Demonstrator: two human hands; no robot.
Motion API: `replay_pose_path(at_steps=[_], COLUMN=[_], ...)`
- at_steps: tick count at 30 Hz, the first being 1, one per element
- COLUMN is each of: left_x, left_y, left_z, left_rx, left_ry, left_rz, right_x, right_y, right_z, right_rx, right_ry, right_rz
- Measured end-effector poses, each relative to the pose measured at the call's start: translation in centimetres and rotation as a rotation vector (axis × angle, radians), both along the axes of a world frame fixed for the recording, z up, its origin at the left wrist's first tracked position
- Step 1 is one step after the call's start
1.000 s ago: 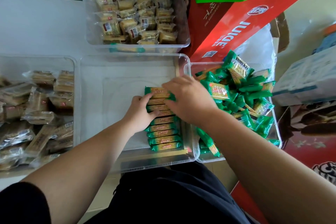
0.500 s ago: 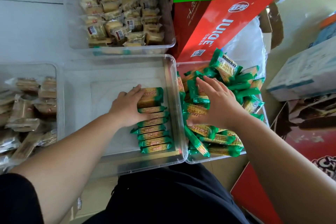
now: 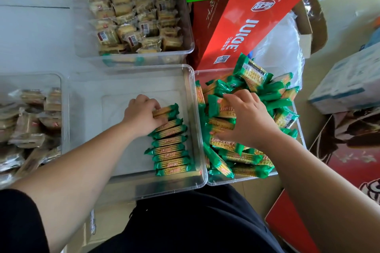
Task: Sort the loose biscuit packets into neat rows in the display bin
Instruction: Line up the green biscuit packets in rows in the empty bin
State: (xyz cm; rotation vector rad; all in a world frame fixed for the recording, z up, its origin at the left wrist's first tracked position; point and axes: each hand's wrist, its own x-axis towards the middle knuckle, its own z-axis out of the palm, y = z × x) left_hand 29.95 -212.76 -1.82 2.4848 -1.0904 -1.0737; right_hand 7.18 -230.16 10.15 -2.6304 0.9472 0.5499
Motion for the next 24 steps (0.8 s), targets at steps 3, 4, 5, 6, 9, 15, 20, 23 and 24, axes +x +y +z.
replay_pose_path(at_steps=[3, 4, 5, 6, 9, 15, 20, 23, 24], left_x=[-0.7, -0.9, -1.3, -1.6, -2.6, -3.2, -3.7, -3.9, -4.0], left_y=[0.3, 0.6, 1.0, 1.4, 2.5, 2.1, 1.5, 1.6, 1.6], left_z=[0.1, -0.2, -0.6, -0.9, -2.1, -2.1, -1.7, -1.3, -1.3], left_rx=[-0.093, -0.122, -0.138, -0.152, -0.178, -0.131, -0.075, -0.049, -0.083], left_ry=[0.087, 0.103, 0.117, 0.138, 0.256, 0.308, 0.249, 0.291, 0.337], left_rz=[0.045, 0.059, 0.069, 0.097, 0.289, 0.483, 0.595, 0.554, 0.53], right_x=[0.0, 0.0, 0.0, 0.0, 0.0, 0.2, 0.1, -0.1, -0.2], right_y=[-0.1, 0.0, 0.0, 0.1, 0.2, -0.2, -0.6, -0.3, -0.2], right_z=[0.2, 0.2, 0.3, 0.3, 0.1, -0.4, 0.6, 0.6, 0.5], right_rx=[-0.008, -0.016, -0.019, -0.018, -0.016, -0.024, -0.082, -0.093, -0.09], right_ry=[-0.065, -0.074, -0.07, -0.052, 0.026, 0.111, 0.01, -0.018, -0.008], right_rz=[-0.011, -0.005, 0.008, 0.028, 0.089, 0.08, 0.079, 0.116, 0.127])
